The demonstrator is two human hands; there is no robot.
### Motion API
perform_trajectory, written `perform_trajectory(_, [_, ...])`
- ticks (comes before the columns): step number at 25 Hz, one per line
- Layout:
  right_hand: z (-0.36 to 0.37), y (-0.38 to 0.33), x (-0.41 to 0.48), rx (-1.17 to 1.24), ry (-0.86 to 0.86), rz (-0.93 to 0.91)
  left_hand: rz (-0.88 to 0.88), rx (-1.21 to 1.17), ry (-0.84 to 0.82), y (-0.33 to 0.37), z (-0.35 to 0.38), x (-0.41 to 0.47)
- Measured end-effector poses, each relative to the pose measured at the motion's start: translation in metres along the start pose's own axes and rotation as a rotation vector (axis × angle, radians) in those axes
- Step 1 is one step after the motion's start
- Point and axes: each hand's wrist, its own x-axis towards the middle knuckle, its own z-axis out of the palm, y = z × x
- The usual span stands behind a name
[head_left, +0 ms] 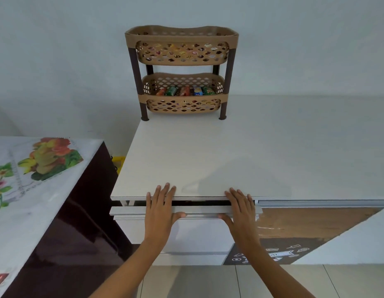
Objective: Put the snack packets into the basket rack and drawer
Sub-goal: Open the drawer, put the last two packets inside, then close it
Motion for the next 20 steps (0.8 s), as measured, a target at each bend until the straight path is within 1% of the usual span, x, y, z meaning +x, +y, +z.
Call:
perform_trajectory(3, [0.002,0.002,0.001,-0.009,0.044,-0.010,-0.036,-0.012,-0.025,0.003,0.001,0.008])
perform_trajectory(7, [0.001,0.003,0.006,-0.119,0.100,-0.048,-0.042,0.026,0.003,0.004,0.002,0.015])
perform_trajectory(12, [0.006,0.007,0.010,-0.207,0.151,-0.085,-0.031,0.125,0.088,0.005,0.013,0.017])
perform_trajectory(17, [0.009,0.011,0.016,-0.229,0.168,-0.100,-0.005,0.147,0.194,0.000,0.022,0.022])
perform_trajectory(20, [0.010,0.010,0.020,-0.216,0.179,-0.095,0.009,0.160,0.221,-0.002,0.023,0.023])
